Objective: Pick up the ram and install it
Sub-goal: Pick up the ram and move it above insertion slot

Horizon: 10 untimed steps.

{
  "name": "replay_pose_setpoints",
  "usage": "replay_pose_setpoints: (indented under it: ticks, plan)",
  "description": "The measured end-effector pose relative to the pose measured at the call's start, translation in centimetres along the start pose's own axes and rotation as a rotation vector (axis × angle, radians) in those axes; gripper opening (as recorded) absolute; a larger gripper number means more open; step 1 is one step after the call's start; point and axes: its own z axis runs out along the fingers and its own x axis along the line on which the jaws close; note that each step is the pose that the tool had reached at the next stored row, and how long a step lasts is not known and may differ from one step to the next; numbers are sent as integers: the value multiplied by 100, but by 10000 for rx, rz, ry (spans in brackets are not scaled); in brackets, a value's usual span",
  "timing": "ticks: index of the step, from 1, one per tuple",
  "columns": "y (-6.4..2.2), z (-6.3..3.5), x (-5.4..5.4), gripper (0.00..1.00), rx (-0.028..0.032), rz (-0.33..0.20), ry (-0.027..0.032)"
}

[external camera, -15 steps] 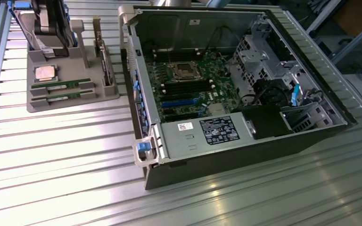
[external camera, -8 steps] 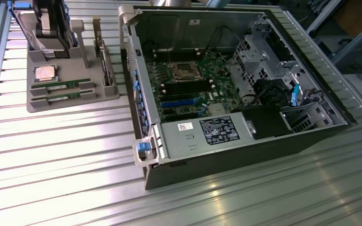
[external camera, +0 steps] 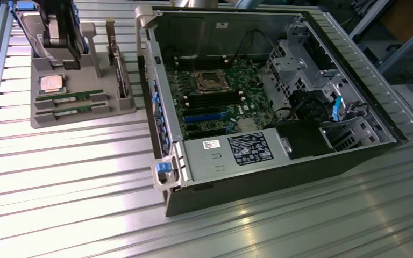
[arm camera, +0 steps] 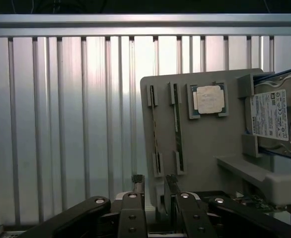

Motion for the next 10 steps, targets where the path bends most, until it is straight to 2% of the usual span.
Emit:
replay_pose_setpoints:
  ticks: [10]
  plan:
    - [-3, 78, 2, 30, 0, 0, 0]
